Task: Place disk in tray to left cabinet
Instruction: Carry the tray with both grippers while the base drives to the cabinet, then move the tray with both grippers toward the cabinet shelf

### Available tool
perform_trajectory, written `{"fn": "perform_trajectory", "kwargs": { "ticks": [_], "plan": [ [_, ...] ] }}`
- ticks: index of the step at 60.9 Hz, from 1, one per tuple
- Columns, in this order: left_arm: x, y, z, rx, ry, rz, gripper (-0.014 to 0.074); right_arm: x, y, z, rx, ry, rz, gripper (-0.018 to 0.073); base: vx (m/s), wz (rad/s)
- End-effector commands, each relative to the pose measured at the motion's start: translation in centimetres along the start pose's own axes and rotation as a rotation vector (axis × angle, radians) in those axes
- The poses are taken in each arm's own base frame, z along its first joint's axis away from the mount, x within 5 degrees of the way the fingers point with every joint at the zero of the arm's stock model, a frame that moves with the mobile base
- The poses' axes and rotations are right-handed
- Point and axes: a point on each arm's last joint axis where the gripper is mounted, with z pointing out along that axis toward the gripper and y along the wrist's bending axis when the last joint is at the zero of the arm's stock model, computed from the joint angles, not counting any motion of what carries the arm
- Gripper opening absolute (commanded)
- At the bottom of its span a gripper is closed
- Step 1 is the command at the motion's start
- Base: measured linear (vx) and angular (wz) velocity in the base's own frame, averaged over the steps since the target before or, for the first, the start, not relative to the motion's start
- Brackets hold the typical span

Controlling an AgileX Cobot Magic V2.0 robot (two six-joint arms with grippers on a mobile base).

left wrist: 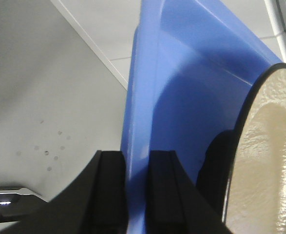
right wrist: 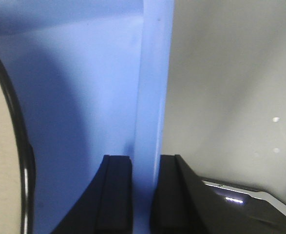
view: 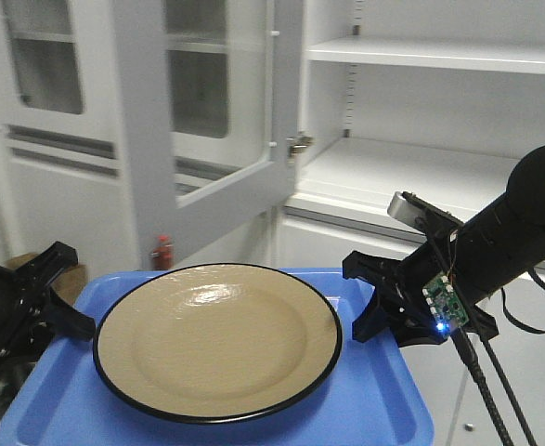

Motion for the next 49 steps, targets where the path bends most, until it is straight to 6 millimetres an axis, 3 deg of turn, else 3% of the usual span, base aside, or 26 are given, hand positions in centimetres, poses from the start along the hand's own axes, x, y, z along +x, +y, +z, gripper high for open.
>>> {"fn": "perform_trajectory", "kwargs": {
  "ticks": [1,49],
  "plan": [
    [1.14,-4.08,-1.74,0.240,0.014,-0.063,0.0000,0.36,3.96,-2.86,-0.232,-0.073,0.013,-0.0003,0.14,-0.54],
    [1.15,-4.08,-1.74,0.240,0.015,-0.063,0.0000,0.39,3.95,-2.86,-0.232,-0.070,0.012,-0.0003,0.15,-0.46]
  ]
}}
